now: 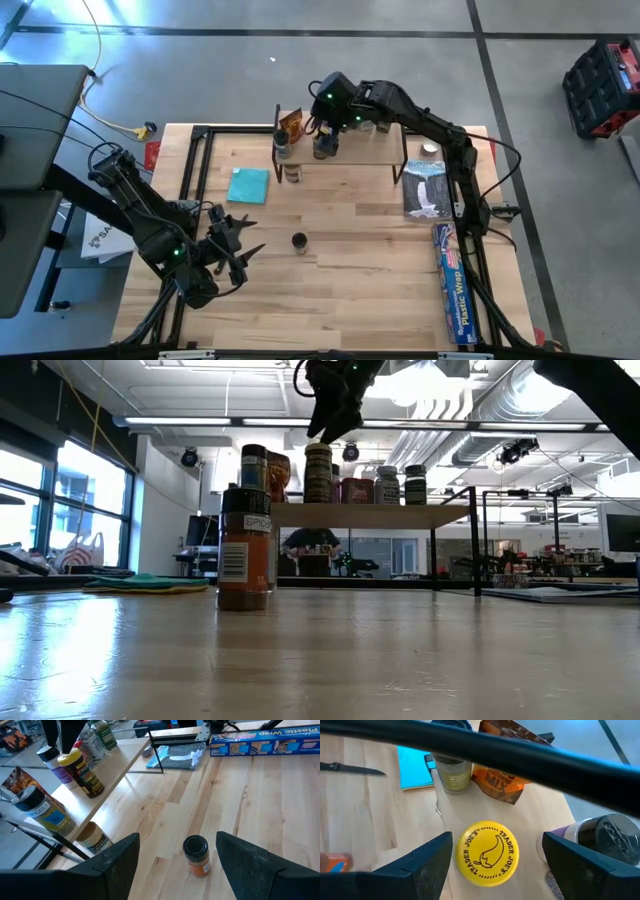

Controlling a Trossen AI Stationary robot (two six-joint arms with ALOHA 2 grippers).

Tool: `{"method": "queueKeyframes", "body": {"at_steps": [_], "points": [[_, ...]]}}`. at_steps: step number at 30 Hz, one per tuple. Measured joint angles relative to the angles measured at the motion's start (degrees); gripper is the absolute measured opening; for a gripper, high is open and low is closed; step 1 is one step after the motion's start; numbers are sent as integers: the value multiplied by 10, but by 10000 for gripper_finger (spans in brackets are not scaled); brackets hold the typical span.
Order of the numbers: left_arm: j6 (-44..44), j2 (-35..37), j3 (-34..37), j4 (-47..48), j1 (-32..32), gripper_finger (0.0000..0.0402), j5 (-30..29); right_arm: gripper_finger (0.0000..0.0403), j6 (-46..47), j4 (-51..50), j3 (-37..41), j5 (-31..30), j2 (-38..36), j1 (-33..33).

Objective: Shelf spices
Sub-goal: Put the yellow seasoning bottle on the shelf

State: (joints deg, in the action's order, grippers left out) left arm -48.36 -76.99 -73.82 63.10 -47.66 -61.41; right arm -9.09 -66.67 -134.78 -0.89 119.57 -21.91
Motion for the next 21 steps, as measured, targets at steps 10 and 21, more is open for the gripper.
{"method": "queueKeyframes", "body": {"at_steps": [10, 21], "points": [[0, 0, 0, 0, 0, 259, 3, 303, -20, -7, 0, -34, 20, 4], [0, 0, 0, 0, 0, 259, 4, 265, -19, -8, 0, -34, 29, 1]]}}
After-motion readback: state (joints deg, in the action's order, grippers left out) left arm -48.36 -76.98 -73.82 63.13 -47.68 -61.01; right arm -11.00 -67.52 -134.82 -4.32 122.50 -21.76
